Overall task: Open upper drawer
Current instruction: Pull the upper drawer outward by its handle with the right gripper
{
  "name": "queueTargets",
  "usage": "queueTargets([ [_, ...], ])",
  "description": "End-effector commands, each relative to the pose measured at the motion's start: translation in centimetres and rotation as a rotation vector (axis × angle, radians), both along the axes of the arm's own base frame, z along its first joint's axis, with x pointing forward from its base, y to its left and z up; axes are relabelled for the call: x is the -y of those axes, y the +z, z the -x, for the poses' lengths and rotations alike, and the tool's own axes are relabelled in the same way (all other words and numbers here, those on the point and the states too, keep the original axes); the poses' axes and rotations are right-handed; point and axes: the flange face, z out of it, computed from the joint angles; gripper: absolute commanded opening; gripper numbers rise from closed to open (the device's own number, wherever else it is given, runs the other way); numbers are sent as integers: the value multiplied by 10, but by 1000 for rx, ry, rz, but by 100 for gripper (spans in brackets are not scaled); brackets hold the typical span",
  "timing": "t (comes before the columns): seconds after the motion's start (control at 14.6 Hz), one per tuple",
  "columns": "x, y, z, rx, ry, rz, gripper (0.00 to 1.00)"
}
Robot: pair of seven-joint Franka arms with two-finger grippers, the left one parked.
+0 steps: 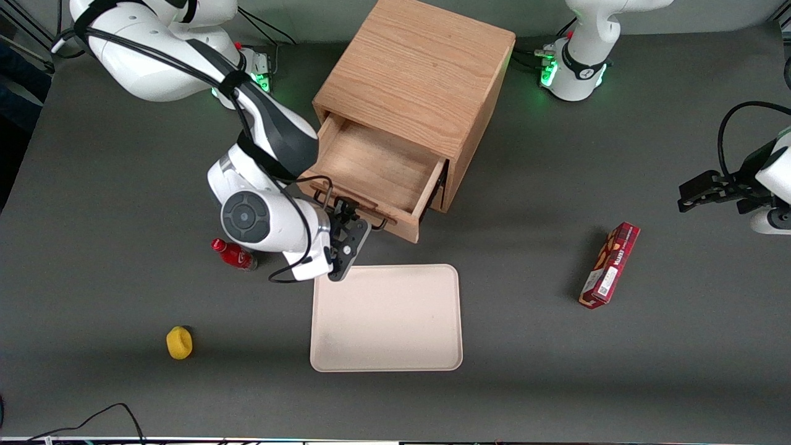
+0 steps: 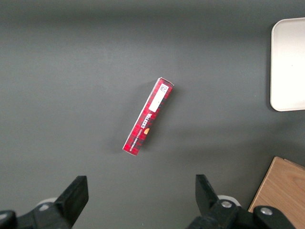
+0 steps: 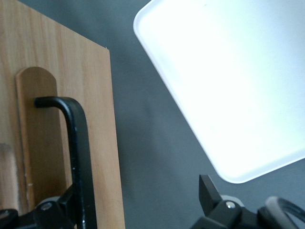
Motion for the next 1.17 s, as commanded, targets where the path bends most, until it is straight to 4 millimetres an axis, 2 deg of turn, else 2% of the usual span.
queueTargets([
  [0.0, 19, -2, -28, 39, 42, 3, 100],
  [0.14, 33, -6, -39, 58, 66, 7, 100],
  [0.34, 57, 3, -57, 96, 85, 8, 100],
  [0.48, 73, 30, -70, 109, 84, -3, 100],
  [0.62, 79, 55, -74, 141, 69, -13, 100],
  [0.69, 84, 73, -76, 168, 61, -22, 100],
  [0.75, 87, 107, -72, 216, 51, -27, 100],
  [0.89, 92, 195, -48, 330, -1, -15, 100],
  [0.96, 105, 229, -37, 351, -110, 15, 100],
  [1.1, 126, 266, -21, 340, -309, 52, 100],
])
